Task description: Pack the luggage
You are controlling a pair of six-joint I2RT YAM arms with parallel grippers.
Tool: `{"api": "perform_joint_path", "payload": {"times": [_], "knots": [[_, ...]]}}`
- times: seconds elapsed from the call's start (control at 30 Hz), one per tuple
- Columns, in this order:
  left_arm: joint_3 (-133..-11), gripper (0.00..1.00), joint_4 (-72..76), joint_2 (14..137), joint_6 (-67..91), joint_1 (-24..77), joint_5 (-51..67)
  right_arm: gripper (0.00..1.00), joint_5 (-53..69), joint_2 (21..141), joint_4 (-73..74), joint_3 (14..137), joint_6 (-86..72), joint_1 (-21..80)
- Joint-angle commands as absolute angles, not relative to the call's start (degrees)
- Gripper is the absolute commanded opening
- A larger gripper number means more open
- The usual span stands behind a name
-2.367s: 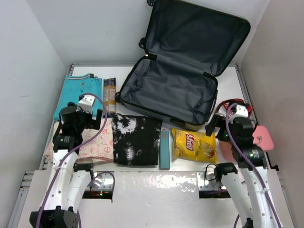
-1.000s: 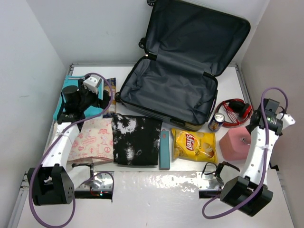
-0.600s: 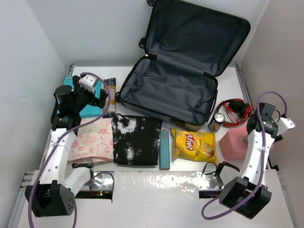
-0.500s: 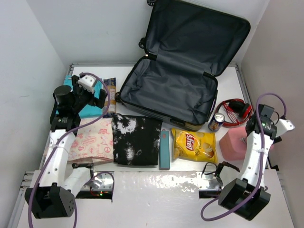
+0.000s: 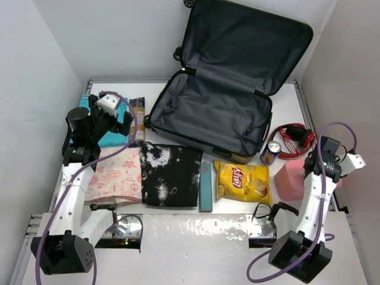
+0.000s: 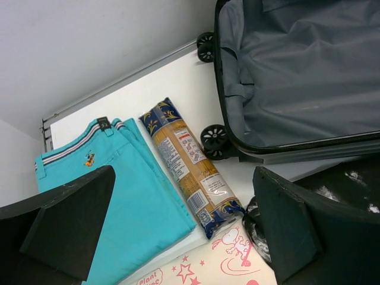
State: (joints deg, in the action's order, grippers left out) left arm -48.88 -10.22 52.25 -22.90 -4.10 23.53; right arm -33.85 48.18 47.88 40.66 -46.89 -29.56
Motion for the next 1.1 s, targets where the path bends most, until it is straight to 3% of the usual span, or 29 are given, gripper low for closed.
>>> {"api": "perform_joint_path", "payload": {"times": [0.0, 0.13, 0.23, 0.7, 1.07], "knots": [[-50.1, 1.0, -8.5, 50.7, -23.4, -3.5, 22.9, 0.29, -29.8, 49.9, 46.9, 38.7, -47.5, -29.8], [-50.3, 1.0, -8.3, 50.5, -23.6, -3.4, 21.5, 0.19, -30.3, 49.5, 48.0, 37.1, -49.9, -29.8], [-50.3, 1.0, -8.4, 50.3, -24.1, -3.4, 21.0, 0.0, -30.1, 48.2, 47.4, 35.7, -50.4, -29.8], [-49.6, 1.0, -6.9, 50.2, -22.4, -3.5, 21.6, 0.0, -21.1, 42.0, 38.6, 41.3, -33.9, -29.8], [-49.9, 1.0, -6.7, 49.4, -22.2, -3.5, 22.1, 0.0, -17.2, 40.1, 38.1, 45.1, -30.6, -29.8]]}}
